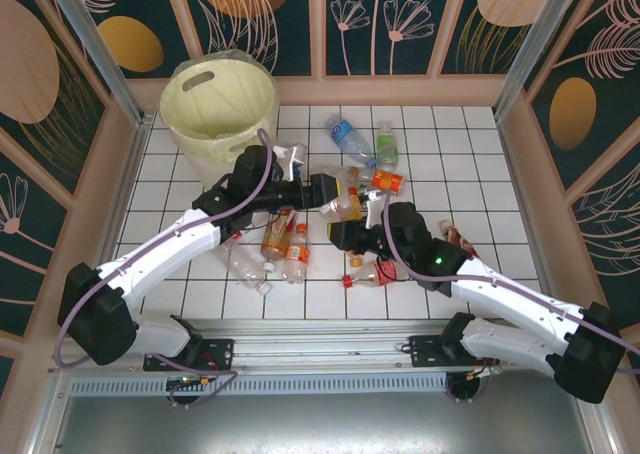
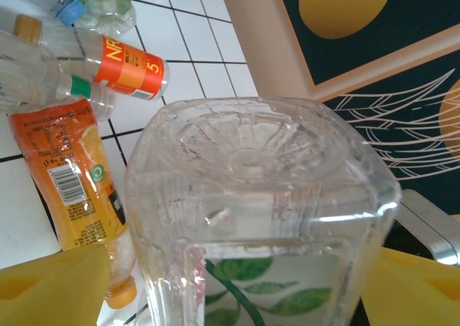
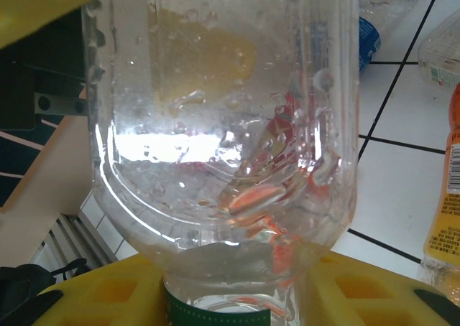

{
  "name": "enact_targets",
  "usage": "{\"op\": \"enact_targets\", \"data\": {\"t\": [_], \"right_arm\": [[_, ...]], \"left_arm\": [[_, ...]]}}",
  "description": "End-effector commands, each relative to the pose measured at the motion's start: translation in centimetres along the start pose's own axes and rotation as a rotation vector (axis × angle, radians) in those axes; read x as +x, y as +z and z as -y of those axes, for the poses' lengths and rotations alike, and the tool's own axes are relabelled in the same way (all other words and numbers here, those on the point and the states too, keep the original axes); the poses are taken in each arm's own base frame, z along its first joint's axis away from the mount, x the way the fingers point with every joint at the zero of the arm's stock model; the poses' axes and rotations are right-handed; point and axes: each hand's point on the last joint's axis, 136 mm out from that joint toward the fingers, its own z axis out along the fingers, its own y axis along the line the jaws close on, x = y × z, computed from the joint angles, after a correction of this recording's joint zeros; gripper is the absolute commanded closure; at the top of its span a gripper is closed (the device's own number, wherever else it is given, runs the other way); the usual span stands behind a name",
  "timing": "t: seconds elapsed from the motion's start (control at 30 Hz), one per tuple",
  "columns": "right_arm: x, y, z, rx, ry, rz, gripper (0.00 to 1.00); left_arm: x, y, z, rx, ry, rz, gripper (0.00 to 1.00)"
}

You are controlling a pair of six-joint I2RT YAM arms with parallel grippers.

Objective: Put the plastic bottles in the bin

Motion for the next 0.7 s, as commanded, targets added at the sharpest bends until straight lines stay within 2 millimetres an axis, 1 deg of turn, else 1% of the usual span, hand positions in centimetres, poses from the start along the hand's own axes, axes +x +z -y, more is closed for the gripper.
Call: {"op": "enact_targets", "data": {"t": [0.0, 0.1, 0.17, 0.33, 0.53, 0.6, 0.67], "right_arm": [[-0.40, -0.46, -0.48, -0.031, -0.026, 0.029, 0.57], [-0.26, -0.47, -0.38, -0.028, -0.026, 0.025, 0.57], [-0.23, -0.46, -0.41, -0.031, -0.027, 0.024, 0.57], [0.07, -0.39, -0.36, -0.037, -0.025, 0.020, 0.57], [0.16, -0.35, -0.45, -0.045, -0.022, 0.017, 0.57], [0.03, -0.41, -0.50, -0.042, -0.023, 0.016, 0.57], [-0.03, -0.47, -0.50, -0.040, -0.023, 0.018, 0.57]], "left_arm": [[-0.98, 0.04, 1.04, 0.016, 0.008, 0.029, 0.16], [-1.11, 0.06, 1.47, 0.037, 0.022, 0.033, 0.24], [-1.17, 0.07, 1.77, 0.053, 0.035, 0.035, 0.26], [-1.30, 0.22, 1.78, 0.056, 0.058, 0.041, 0.31], [-1.42, 0.31, 1.56, 0.041, 0.076, 0.048, 0.33], [-1.40, 0.38, 1.37, 0.033, 0.086, 0.050, 0.40], [-1.32, 0.48, 1.39, 0.034, 0.092, 0.045, 0.40]]}}
